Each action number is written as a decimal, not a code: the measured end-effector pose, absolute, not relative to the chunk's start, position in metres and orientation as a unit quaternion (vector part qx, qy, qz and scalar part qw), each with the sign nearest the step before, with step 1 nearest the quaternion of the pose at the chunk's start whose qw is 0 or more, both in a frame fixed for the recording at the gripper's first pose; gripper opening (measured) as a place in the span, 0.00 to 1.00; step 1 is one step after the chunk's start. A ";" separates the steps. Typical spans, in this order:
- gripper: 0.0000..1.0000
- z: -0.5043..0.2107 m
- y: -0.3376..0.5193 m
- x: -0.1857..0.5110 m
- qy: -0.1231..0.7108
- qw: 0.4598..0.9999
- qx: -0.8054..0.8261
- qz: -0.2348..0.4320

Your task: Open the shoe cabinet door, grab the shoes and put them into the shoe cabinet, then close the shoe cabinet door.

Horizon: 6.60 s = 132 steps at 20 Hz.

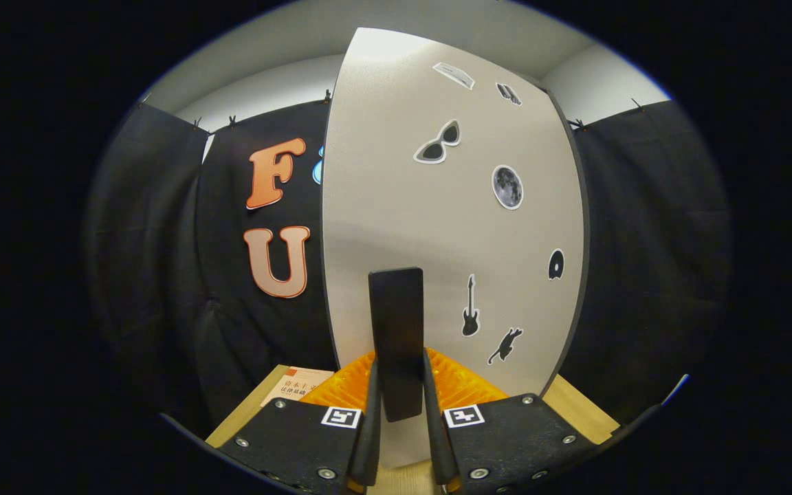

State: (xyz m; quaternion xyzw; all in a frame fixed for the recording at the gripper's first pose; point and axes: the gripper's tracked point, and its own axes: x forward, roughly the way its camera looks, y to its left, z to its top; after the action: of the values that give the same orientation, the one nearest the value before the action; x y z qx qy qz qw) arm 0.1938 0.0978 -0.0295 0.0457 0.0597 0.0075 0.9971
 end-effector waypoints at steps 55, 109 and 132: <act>0.31 -0.046 -0.147 0.079 0.042 0.991 0.077 -0.101; 0.36 -0.117 -0.035 0.042 0.116 0.989 0.080 0.047; 0.41 -0.405 0.088 0.111 0.347 0.921 0.144 0.098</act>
State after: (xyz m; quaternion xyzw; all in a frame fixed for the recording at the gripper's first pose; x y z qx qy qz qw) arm 0.1107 0.0878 -0.4046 0.1439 0.3474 0.0976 0.9214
